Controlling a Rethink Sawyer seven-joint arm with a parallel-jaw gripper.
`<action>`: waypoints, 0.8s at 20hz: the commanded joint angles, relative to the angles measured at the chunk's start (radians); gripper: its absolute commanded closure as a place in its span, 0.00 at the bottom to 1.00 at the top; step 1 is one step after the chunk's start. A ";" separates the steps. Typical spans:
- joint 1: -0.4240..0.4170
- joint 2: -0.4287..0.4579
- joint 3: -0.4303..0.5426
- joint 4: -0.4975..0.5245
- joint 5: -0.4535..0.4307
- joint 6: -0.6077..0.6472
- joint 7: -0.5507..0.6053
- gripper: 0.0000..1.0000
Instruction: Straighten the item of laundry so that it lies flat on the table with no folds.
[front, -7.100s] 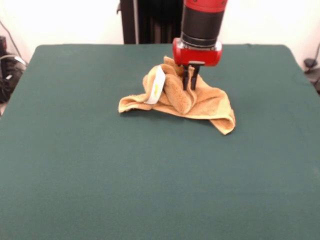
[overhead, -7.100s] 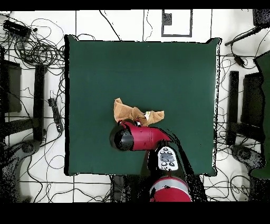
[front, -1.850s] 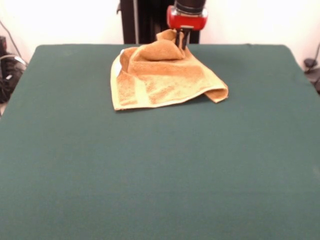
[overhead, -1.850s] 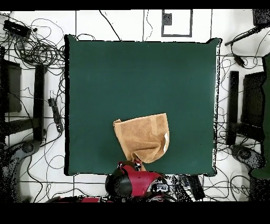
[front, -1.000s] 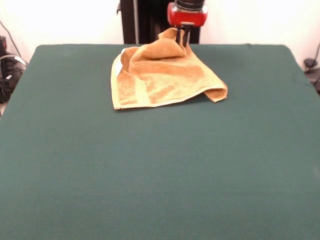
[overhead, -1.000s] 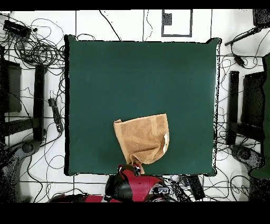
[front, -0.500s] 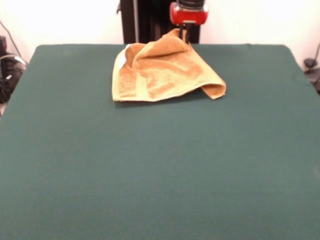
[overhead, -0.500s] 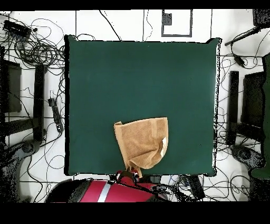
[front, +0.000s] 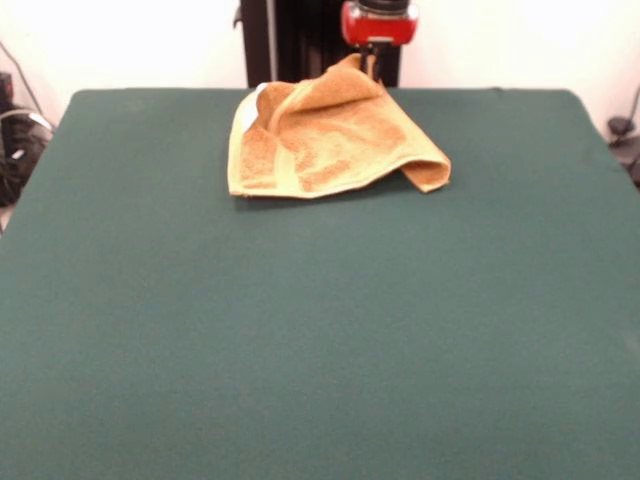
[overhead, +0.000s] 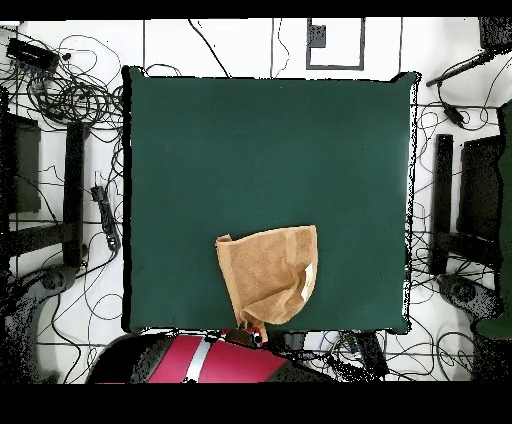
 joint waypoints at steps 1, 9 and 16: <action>0.012 0.050 0.044 -0.005 0.039 -0.008 0.214 1.00; 0.002 0.040 0.049 -0.025 0.038 0.008 0.200 1.00; 0.009 -0.006 0.049 -0.018 0.032 0.055 0.175 1.00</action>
